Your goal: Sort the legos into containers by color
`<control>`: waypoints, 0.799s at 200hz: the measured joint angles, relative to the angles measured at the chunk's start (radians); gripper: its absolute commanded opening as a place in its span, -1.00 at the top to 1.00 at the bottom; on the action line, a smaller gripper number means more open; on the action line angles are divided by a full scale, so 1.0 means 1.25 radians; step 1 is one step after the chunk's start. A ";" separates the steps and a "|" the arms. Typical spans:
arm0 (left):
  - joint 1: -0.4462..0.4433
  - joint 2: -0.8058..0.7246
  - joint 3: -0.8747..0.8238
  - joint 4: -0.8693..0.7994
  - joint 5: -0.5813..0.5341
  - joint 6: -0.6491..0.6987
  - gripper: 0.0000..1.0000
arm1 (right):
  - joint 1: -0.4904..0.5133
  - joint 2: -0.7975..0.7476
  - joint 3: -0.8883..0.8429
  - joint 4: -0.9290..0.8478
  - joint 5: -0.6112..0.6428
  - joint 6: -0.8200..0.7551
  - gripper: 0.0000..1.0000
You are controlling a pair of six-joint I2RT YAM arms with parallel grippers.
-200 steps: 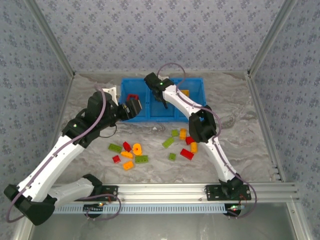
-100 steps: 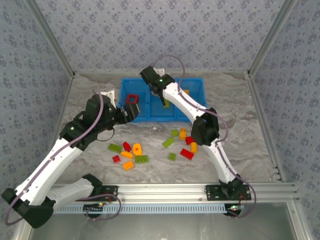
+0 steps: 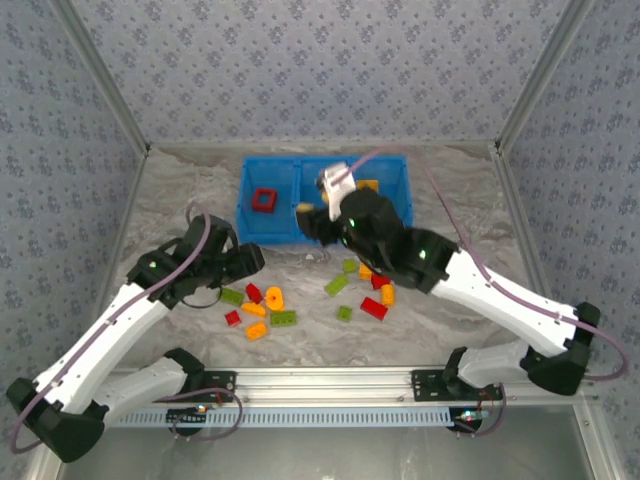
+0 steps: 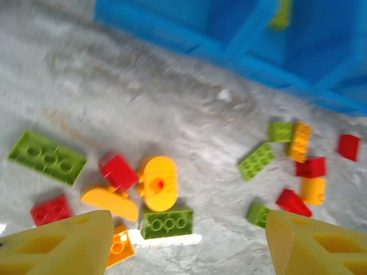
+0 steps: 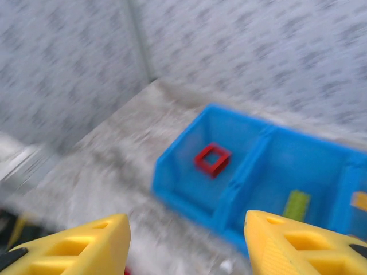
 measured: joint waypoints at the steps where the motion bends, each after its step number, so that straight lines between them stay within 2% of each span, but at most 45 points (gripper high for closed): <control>1: 0.000 0.000 -0.003 0.000 0.000 -0.002 -0.43 | 0.003 -0.004 -0.013 0.005 -0.009 -0.002 -0.18; 27: 0.000 0.012 -0.114 0.025 0.017 -0.089 -0.46 | 0.088 -0.039 -0.227 0.067 -0.131 -0.023 -0.20; 52: 0.000 0.030 -0.174 0.064 0.023 -0.148 -0.46 | 0.177 -0.039 -0.333 0.070 -0.173 -0.025 -0.19; 77: 0.000 0.070 -0.175 0.110 0.023 -0.177 -0.45 | 0.225 -0.042 -0.351 0.094 -0.166 -0.010 -0.19; 128: 0.000 0.168 -0.181 0.187 0.013 -0.197 -0.28 | 0.251 -0.036 -0.352 0.167 -0.137 0.012 -0.19; 160: 0.000 0.204 -0.182 0.204 -0.009 -0.186 -0.05 | 0.256 -0.029 -0.352 0.198 -0.127 0.015 -0.19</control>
